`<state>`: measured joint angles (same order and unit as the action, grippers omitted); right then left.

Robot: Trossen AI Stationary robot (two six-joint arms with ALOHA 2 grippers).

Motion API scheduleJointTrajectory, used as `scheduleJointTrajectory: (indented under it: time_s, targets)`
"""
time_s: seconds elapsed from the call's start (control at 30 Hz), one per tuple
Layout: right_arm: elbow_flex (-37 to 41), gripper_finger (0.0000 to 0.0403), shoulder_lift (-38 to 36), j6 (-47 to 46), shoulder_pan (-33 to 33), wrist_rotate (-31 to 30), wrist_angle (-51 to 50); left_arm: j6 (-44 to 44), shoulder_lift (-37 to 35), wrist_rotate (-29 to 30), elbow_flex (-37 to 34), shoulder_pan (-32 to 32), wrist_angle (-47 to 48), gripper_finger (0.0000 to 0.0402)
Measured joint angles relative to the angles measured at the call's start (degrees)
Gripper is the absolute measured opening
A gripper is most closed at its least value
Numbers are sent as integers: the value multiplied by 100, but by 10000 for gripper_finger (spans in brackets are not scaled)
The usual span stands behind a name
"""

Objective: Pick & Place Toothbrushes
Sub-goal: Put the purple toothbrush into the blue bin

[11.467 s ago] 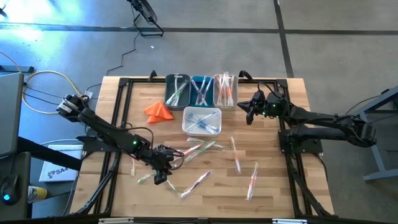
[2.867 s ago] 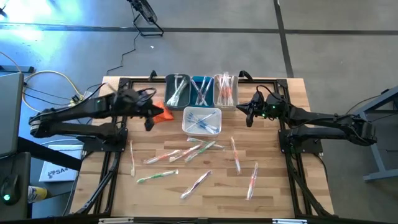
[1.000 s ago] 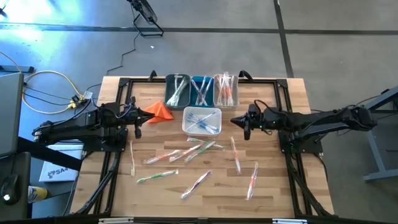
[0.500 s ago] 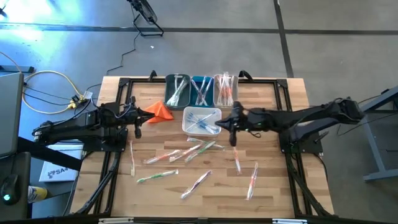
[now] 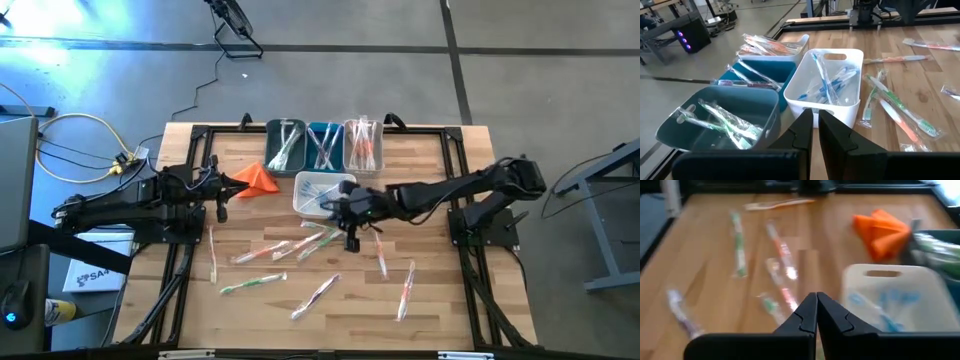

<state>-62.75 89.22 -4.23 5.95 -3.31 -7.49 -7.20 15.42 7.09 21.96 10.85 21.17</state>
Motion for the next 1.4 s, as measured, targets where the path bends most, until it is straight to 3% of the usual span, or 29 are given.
scheduleJointTrajectory:
  time_s: [0.5,1.4]
  targets:
    - [-7,2,217,-46,542,78,81,13,0,0,0,0,-27,23]
    - [-7,2,215,-48,558,74,83,28,0,-2,0,0,-29,23]
